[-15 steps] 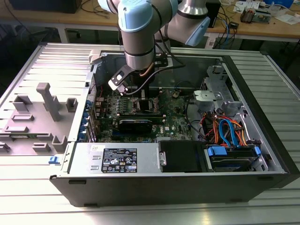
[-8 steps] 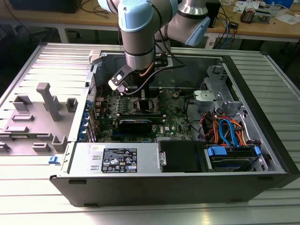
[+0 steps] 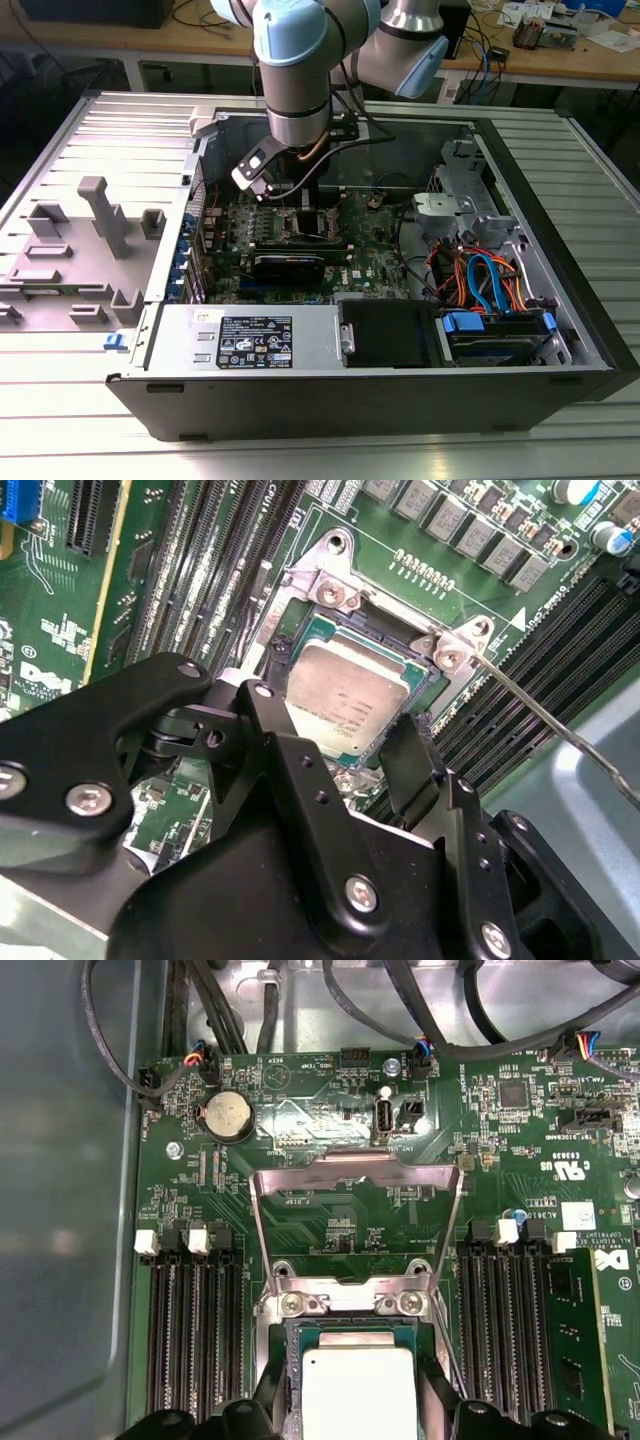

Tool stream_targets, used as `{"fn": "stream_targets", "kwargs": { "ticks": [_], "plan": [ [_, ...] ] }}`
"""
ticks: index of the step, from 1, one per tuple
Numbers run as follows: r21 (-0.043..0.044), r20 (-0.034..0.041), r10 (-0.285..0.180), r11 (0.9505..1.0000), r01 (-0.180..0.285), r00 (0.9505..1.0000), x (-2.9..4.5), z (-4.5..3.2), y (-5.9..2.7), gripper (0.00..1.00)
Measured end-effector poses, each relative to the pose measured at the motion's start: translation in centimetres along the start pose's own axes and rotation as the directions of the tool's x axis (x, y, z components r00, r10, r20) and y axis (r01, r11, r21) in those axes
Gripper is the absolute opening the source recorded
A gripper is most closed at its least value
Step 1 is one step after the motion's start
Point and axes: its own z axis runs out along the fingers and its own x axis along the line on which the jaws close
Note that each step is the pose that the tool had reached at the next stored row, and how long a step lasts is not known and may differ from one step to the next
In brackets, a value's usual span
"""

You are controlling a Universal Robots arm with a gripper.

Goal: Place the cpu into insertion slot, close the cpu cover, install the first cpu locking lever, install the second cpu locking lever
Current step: 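Place the cpu into insertion slot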

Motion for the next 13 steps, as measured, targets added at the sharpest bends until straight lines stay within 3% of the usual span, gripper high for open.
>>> {"fn": "stream_targets", "kwargs": {
  "ticks": [13],
  "plan": [
    [0.0003,0.0016,0.005,1.0,-0.005,1.0,0.07,-0.2,0.24,0.61]
  ]
}}
